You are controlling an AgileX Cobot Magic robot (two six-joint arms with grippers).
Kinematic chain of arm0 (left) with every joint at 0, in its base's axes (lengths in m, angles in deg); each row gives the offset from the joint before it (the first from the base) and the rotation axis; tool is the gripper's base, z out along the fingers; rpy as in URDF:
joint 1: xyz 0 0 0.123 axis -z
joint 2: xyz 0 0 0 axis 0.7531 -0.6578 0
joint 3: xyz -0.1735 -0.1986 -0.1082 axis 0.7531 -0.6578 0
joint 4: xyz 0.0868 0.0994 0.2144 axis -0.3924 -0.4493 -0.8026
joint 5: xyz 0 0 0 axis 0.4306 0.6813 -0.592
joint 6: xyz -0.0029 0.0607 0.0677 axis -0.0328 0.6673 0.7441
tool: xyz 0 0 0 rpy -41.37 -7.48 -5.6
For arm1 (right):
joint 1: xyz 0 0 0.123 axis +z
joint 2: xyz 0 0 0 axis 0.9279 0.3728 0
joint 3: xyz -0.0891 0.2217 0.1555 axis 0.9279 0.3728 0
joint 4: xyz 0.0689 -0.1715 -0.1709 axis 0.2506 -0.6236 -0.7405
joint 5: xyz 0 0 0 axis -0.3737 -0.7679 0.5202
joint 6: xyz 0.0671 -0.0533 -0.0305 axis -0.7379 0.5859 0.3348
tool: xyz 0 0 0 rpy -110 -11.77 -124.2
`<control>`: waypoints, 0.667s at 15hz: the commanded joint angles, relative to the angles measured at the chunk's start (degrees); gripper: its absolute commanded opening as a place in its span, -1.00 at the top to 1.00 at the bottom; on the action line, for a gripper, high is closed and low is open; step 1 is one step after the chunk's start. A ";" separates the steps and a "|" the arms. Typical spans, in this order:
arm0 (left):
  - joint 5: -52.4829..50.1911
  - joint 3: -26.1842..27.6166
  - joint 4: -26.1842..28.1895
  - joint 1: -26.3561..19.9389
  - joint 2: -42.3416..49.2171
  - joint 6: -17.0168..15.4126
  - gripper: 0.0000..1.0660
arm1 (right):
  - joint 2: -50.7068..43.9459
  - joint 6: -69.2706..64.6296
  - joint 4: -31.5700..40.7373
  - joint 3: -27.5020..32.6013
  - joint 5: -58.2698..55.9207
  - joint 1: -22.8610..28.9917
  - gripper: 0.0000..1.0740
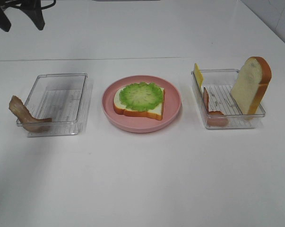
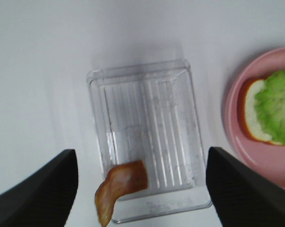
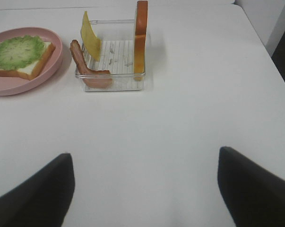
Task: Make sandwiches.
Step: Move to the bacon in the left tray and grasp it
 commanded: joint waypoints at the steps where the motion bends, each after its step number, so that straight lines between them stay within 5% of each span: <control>1: 4.41 -5.67 -2.52 -0.06 4.07 -0.06 -0.33 | -0.92 -0.11 0.06 0.00 0.46 -0.34 -0.45; 7: 3.27 -21.60 -4.01 -0.06 6.36 -0.92 -0.33 | -0.92 -0.11 0.06 0.00 0.46 -0.34 -0.45; 10: 1.49 -22.80 -4.41 -0.06 3.90 -0.97 -0.33 | -0.92 -0.11 0.06 0.00 0.46 -0.34 -0.45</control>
